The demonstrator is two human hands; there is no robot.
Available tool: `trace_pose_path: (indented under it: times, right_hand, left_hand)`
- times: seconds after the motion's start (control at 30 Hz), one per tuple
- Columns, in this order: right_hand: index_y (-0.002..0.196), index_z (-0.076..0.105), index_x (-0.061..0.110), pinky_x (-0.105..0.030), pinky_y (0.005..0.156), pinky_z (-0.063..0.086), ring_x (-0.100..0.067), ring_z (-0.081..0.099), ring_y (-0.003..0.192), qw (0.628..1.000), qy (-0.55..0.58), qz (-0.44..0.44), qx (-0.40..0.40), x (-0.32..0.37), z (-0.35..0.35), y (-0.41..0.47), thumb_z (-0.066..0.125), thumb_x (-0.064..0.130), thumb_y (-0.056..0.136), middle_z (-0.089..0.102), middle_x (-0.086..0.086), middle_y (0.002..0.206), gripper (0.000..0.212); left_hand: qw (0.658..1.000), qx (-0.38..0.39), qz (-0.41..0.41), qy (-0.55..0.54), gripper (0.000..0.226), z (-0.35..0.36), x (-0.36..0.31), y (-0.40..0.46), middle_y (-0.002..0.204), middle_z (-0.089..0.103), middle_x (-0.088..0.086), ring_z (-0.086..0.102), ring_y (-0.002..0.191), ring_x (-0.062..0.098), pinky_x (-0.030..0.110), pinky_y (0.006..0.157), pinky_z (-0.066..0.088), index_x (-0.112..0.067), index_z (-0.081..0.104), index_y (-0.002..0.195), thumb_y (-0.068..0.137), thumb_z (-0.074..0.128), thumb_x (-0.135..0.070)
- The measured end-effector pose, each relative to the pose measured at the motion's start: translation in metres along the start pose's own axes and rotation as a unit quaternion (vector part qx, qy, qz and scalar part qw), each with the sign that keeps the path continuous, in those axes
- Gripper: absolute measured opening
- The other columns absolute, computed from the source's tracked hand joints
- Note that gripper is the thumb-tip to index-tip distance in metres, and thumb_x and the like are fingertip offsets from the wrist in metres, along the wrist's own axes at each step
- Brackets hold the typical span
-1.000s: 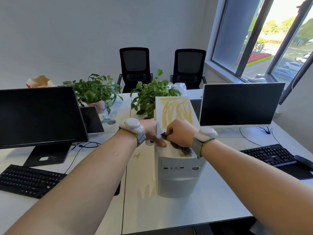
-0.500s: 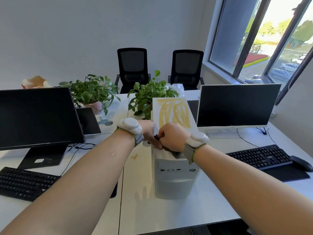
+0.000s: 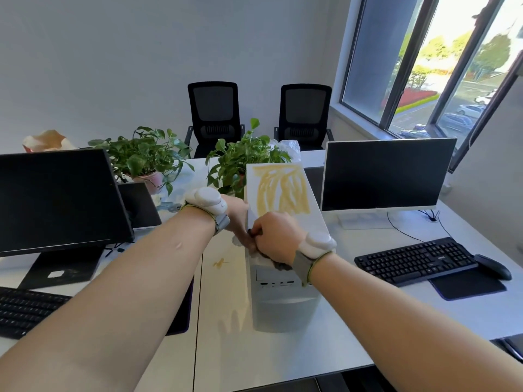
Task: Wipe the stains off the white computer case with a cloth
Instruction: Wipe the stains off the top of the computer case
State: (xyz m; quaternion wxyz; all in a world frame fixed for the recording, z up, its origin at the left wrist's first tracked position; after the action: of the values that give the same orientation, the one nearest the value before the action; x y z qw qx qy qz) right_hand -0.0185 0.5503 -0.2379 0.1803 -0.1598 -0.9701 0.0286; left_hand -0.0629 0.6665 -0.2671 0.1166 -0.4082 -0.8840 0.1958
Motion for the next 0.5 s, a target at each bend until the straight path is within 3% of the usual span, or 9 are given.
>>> trace_pose_path:
  times: [0.07, 0.17, 0.27, 0.33, 0.4, 0.5]
  right_hand:
    - [0.088, 0.077, 0.018, -0.030, 0.062, 0.058, -0.025, 0.066, 0.069, 1.000, 0.000, 0.016, 0.004, -0.017, -0.005, -0.002, 0.062, 0.027, 0.095, 0.073, -0.006, 0.081, 0.020]
    - [0.086, 0.067, 0.014, -0.029, 0.058, 0.052, -0.021, 0.058, 0.062, 0.993, -0.058, 0.096, -0.026, -0.056, -0.024, 0.002, 0.055, 0.025, 0.097, 0.065, -0.005, 0.081, 0.019]
    - [0.075, 0.059, 0.017, -0.036, 0.070, 0.057, -0.021, 0.056, 0.063, 0.986, -0.059, 0.142, -0.063, -0.067, -0.033, 0.010, 0.053, 0.015, 0.091, 0.059, -0.003, 0.076, 0.017]
    - [0.079, 0.064, 0.016, -0.037, 0.073, 0.058, -0.020, 0.056, 0.062, 0.989, -0.049, 0.124, -0.066, -0.047, -0.024, 0.019, 0.054, 0.015, 0.091, 0.059, -0.002, 0.075, 0.016]
    - [0.091, 0.070, 0.015, -0.029, 0.066, 0.054, -0.018, 0.056, 0.062, 0.993, -0.036, 0.093, -0.064, -0.020, -0.010, 0.026, 0.055, 0.025, 0.097, 0.061, -0.001, 0.078, 0.020]
    - [0.101, 0.073, 0.017, -0.028, 0.068, 0.053, -0.022, 0.061, 0.075, 0.998, -0.039, 0.046, -0.015, 0.010, 0.009, 0.027, 0.054, 0.028, 0.100, 0.064, -0.001, 0.087, 0.022]
  left_hand:
    - [1.000, 0.016, -0.007, -0.006, 0.131, -0.003, 0.001, -0.008, 0.151, 0.047, 0.010, 0.051, 0.132, 0.029, 0.037, 0.105, 0.046, -0.007, 0.022, 0.159, 0.061, 0.089, -0.063]
    - [1.000, -0.003, -0.015, -0.004, 0.140, 0.001, 0.005, -0.010, 0.149, 0.050, 0.008, 0.055, 0.129, 0.028, 0.041, 0.105, 0.049, -0.008, 0.020, 0.159, 0.053, 0.094, -0.062]
    - [1.000, 0.002, -0.014, -0.007, 0.140, 0.005, 0.001, -0.012, 0.148, 0.050, 0.007, 0.054, 0.129, 0.027, 0.039, 0.103, 0.049, -0.008, 0.016, 0.159, 0.055, 0.094, -0.060]
    - [1.000, 0.009, -0.016, 0.006, 0.134, 0.001, -0.001, -0.015, 0.150, 0.049, 0.008, 0.055, 0.129, 0.028, 0.038, 0.101, 0.050, -0.010, 0.016, 0.160, 0.060, 0.095, -0.051]
    - [0.999, 0.017, -0.033, 0.035, 0.119, -0.001, 0.000, -0.017, 0.149, 0.050, 0.011, 0.057, 0.127, 0.030, 0.038, 0.093, 0.053, -0.011, 0.015, 0.161, 0.073, 0.091, -0.033]
    - [0.996, 0.007, -0.042, 0.082, 0.085, -0.005, 0.003, -0.017, 0.137, 0.061, 0.010, 0.062, 0.101, 0.025, 0.038, 0.084, 0.056, -0.016, 0.031, 0.157, 0.085, 0.077, -0.017]
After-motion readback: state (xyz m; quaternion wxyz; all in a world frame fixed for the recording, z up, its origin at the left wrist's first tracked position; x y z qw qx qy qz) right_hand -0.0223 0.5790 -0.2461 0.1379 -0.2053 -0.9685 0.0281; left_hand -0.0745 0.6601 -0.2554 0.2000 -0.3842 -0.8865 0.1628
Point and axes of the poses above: each hand's wrist, its own y-axis towards the middle knuckle, its own z-axis out of the palm, x = y × z, the point moved 8 cm from there along y, towards the middle knuckle
